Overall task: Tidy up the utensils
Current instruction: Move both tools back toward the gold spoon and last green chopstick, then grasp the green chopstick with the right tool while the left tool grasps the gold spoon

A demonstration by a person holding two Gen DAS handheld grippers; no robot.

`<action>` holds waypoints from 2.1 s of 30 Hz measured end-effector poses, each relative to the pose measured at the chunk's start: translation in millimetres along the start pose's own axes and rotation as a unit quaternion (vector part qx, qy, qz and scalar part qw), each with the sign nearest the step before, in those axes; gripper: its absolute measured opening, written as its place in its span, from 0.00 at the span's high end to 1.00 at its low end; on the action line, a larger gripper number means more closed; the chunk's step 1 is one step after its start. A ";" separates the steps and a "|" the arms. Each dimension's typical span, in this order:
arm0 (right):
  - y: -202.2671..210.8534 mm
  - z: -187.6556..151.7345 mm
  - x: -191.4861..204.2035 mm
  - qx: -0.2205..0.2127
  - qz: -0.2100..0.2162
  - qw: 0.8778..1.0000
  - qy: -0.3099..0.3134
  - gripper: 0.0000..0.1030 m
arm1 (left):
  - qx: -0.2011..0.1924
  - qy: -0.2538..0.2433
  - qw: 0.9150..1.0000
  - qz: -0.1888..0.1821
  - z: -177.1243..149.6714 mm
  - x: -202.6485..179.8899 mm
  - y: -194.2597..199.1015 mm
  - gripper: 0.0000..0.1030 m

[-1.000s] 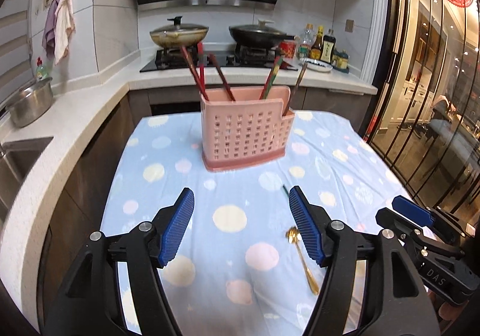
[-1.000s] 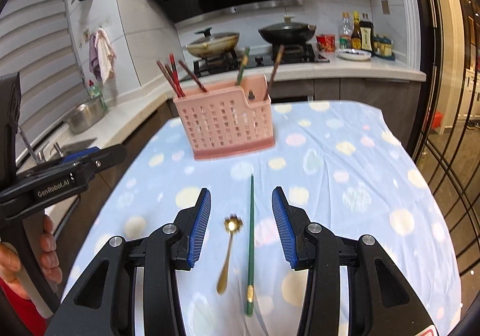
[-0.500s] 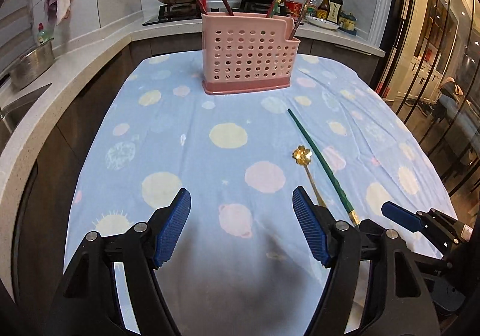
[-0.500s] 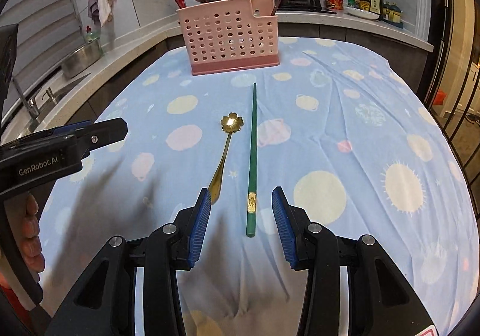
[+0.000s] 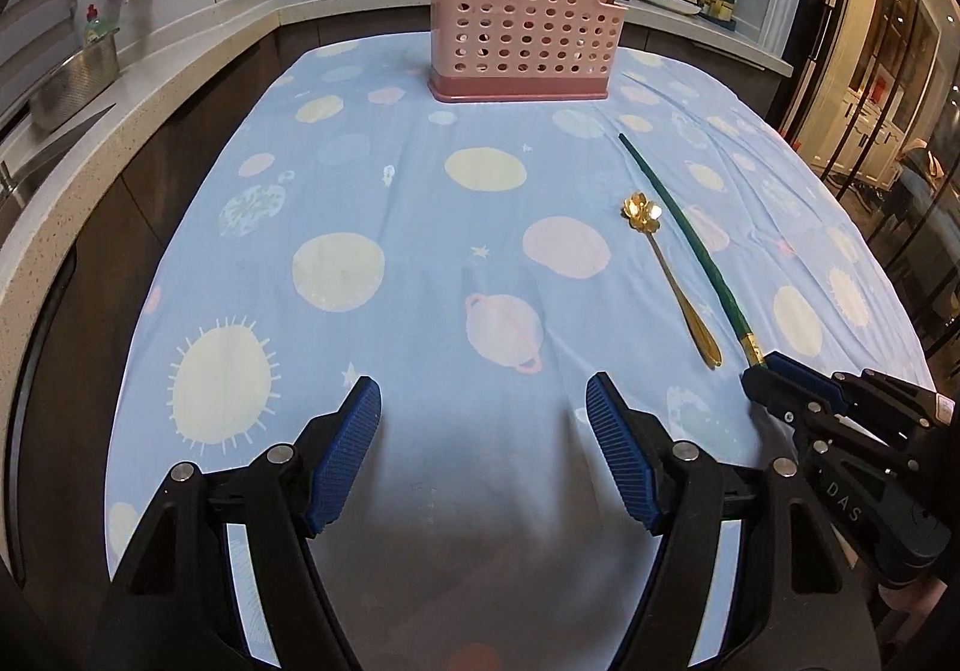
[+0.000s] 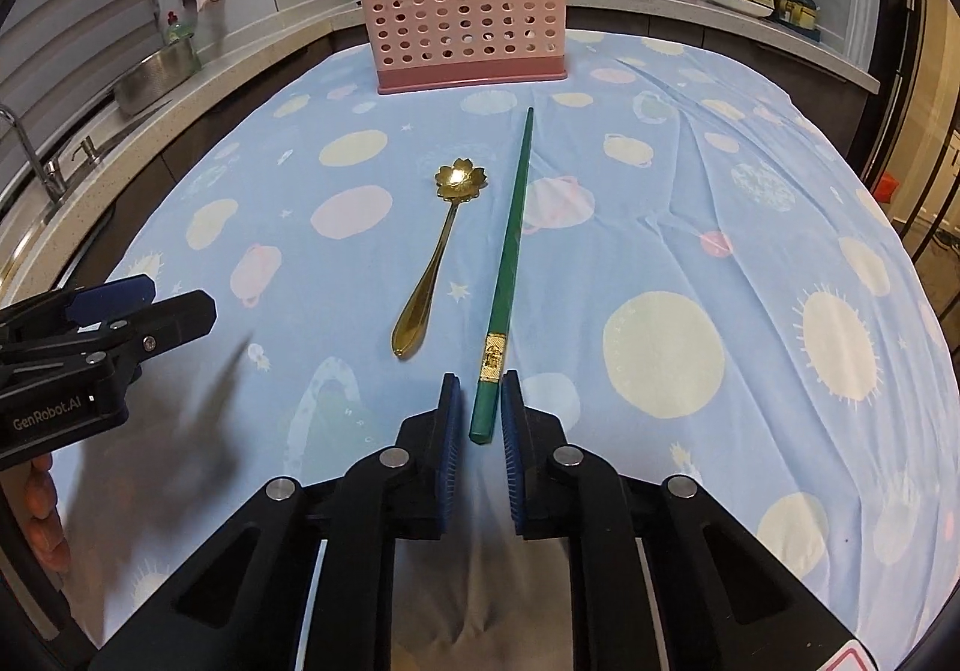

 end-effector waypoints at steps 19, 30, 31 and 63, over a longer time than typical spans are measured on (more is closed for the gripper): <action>33.2 -14.2 -57.2 -0.015 -0.001 0.997 -0.074 0.94 | 0.018 -0.041 0.997 -0.057 7.2 -67.0 -24.8 0.30; 39.5 -15.2 -83.6 -0.019 -0.002 0.995 -0.093 0.94 | 0.032 -0.053 0.996 -0.061 18.2 -91.7 -61.9 0.43; 39.3 -15.1 -84.3 -0.019 -0.001 0.996 -0.093 0.94 | 0.031 -0.054 0.996 -0.061 18.3 -92.2 -62.1 0.44; 97.0 14.0 -91.1 -0.095 0.017 0.990 -0.098 0.94 | -0.030 -0.048 0.993 -0.103 31.8 -86.8 12.2 0.92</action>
Point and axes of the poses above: each gripper's, at about its wrist camera, not at the fingertips, and y roughly against the way its jaws point, x to its left, z to its top, the point moved 4 cm from there along -y, roughly the way its jaws point, and after that the axes turned 10 degrees about -z, right-handed, at the moved point
